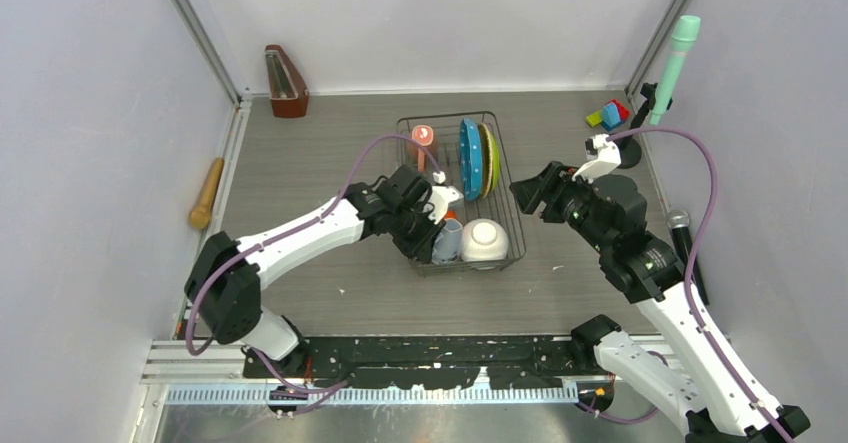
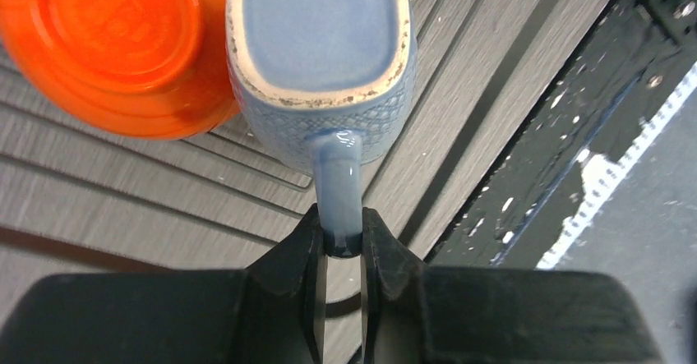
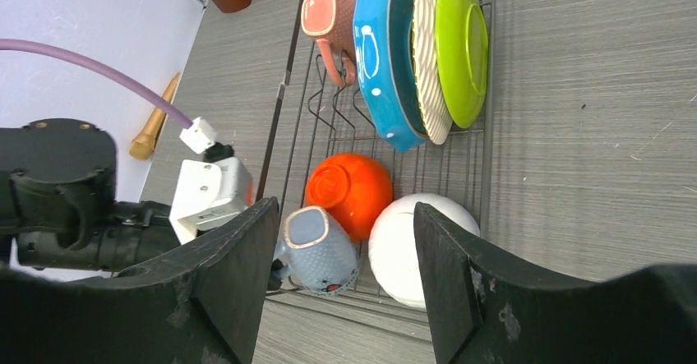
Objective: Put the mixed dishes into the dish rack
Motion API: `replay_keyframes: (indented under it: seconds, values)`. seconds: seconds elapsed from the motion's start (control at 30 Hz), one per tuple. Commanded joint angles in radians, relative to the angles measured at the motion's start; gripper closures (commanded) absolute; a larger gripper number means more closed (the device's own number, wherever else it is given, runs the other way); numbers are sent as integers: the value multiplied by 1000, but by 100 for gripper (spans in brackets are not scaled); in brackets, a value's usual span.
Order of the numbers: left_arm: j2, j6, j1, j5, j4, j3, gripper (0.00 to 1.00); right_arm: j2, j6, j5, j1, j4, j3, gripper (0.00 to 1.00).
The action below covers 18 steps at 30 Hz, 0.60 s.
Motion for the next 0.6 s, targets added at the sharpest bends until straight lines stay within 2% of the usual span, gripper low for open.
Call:
replay_keyframes:
  seconds: [0.0,0.23,0.3,0.37,0.4,0.57]
  values:
    - [28,149,-2,26,52,49,100,-12,1,-18,5,25,17,33]
    - [17,188,-2,-71,168,-10,99,-34,15,-26,4,25,-10,33]
    - [-1,195,-2,-62,210,-40,89,-32,17,-26,4,27,-13,33]
    - [-18,206,-3,-48,226,-58,70,-27,14,-58,6,27,-10,33]
    - [-26,209,-3,-43,226,-64,65,-24,14,-61,4,27,-9,33]
    - [-42,207,-3,-48,176,-54,48,-14,13,-65,4,31,-8,33]
